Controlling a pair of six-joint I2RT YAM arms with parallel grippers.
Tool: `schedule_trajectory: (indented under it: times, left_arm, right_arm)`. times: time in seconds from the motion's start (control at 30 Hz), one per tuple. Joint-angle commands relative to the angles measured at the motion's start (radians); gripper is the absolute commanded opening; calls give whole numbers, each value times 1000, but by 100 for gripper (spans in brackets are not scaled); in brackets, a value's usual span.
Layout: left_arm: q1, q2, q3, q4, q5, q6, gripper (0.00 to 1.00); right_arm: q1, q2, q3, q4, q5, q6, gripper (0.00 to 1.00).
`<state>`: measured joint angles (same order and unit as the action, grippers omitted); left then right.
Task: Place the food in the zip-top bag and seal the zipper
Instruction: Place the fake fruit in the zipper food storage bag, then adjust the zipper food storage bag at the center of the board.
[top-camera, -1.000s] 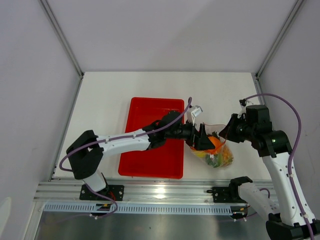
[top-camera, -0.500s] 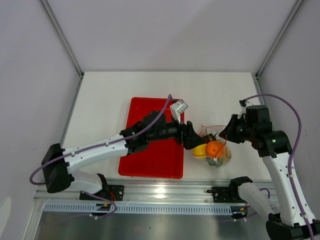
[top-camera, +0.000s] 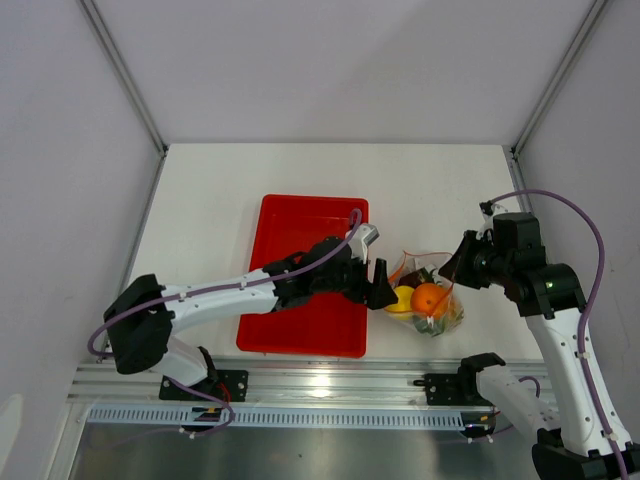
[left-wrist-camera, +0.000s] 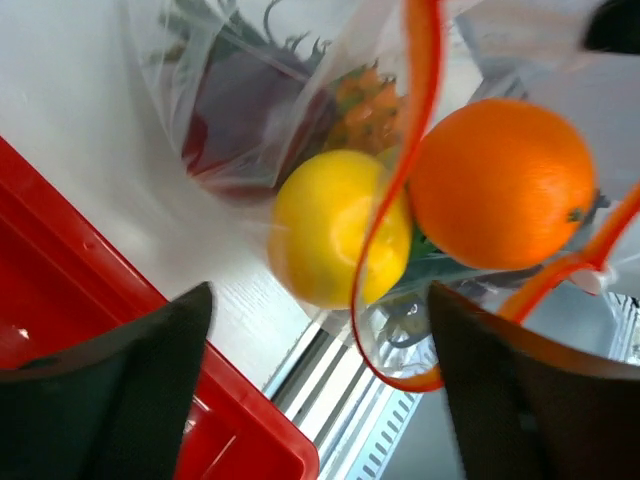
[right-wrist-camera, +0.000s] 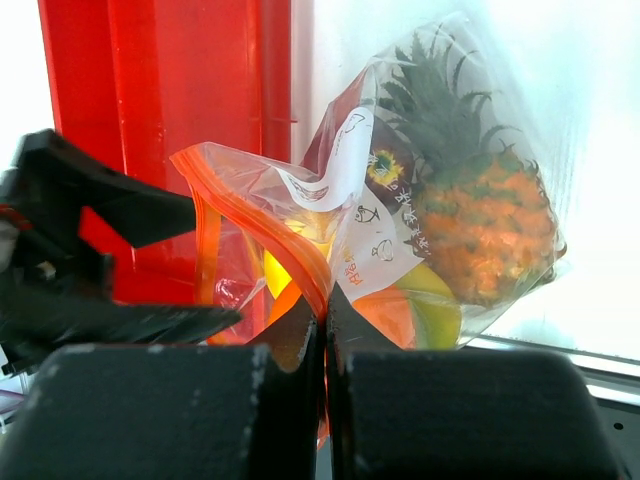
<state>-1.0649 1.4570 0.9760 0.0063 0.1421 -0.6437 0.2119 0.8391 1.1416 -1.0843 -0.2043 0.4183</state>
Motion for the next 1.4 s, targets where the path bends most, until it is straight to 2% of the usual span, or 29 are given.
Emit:
schedule_trajectory:
  times: [0.0, 0.07, 0.1, 0.17, 0.2, 0.33, 0.5, 0.6, 0.73, 0.8, 0.87, 0.93, 1.03, 1.07, 1.23, 1.3, 1.37]
  left_arm:
    - [-6, 25, 15, 11, 52, -42, 80]
    - [-7, 32, 24, 24, 76, -42, 68]
    - [-7, 35, 41, 32, 108, -31, 48]
    - [-7, 48, 64, 26, 138, -17, 26]
    - [-9, 51, 93, 17, 154, -2, 2]
    - [-10, 92, 257, -95, 218, 59, 1]
    - [-15, 28, 297, -14, 313, 13, 1]
    - [-15, 31, 316, -15, 358, -37, 1]
    - [-9, 84, 294, -48, 350, -88, 1]
    - [19, 127, 265, -51, 352, -164, 1]
    - [32, 154, 239, -31, 382, -204, 1]
    - [46, 161, 173, 61, 393, -240, 1]
    - [48, 148, 181, 64, 401, -226, 0]
    - [45, 120, 191, 69, 405, -217, 1]
    - [25, 45, 230, 72, 432, -217, 1]
    - [16, 20, 219, 98, 432, -232, 1]
    - [5, 13, 182, 122, 404, -254, 1]
  right_arm:
    - [-3, -17, 52, 15, -12, 10, 0]
    - [-3, -18, 53, 12, -1, 8, 0]
    - [-3, -18, 55, 8, 3, 7, 0]
    - [-3, -17, 59, 3, 25, -3, 0]
    - [-3, -14, 64, -6, 38, -6, 0]
    - [-3, -9, 109, -37, 106, -27, 0]
    - [-3, 0, 242, -106, 160, -42, 0]
    - [-3, 2, 282, -115, 116, -20, 0]
    - [-3, 23, 154, -45, -91, 17, 0]
    - [-3, 18, 43, 28, -57, 20, 0]
    - [-3, 35, 3, 46, 6, -2, 0]
    - [-3, 92, 1, 35, 81, -50, 0]
    - [-3, 159, 75, -26, 184, -87, 0]
    - [-3, 164, 152, -63, 190, -107, 0]
    - [0, 182, 401, -209, 146, -121, 0]
    - [0, 193, 460, -259, 125, -112, 0]
    - [3, 189, 443, -226, 114, -105, 0]
